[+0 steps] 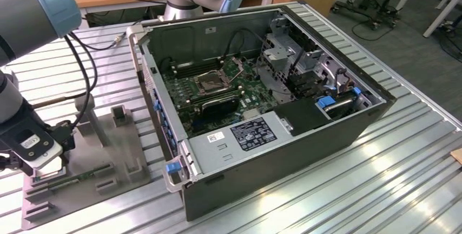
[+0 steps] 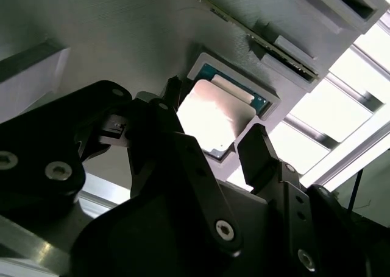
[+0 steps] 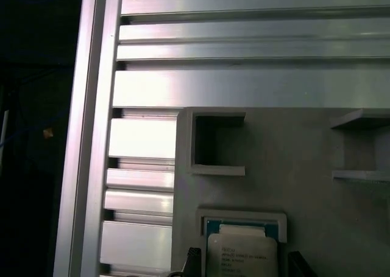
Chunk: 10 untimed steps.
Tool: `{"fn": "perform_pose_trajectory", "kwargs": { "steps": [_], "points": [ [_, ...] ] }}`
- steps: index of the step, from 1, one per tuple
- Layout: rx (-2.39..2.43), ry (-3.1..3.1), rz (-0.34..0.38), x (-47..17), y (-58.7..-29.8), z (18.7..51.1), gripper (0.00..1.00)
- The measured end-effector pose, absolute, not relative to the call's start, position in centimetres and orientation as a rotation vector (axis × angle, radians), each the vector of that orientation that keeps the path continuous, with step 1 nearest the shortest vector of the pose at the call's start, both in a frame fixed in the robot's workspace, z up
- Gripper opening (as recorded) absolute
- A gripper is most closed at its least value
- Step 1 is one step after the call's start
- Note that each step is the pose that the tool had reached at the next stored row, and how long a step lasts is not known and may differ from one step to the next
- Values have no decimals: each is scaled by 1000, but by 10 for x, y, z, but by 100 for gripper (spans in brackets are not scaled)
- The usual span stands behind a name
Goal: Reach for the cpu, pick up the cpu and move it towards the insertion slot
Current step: 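Pick up the cpu and move it towards the insertion slot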
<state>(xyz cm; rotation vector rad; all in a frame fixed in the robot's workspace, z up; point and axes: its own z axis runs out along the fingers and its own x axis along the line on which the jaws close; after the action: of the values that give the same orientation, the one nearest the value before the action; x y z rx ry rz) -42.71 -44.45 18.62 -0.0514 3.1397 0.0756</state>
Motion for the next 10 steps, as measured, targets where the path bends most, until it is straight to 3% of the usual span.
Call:
{"fn": "perform_pose_trajectory", "kwargs": {
  "steps": [10],
  "points": [
    [-51,3140,77,-427,-445,183,65]
  ]
}}
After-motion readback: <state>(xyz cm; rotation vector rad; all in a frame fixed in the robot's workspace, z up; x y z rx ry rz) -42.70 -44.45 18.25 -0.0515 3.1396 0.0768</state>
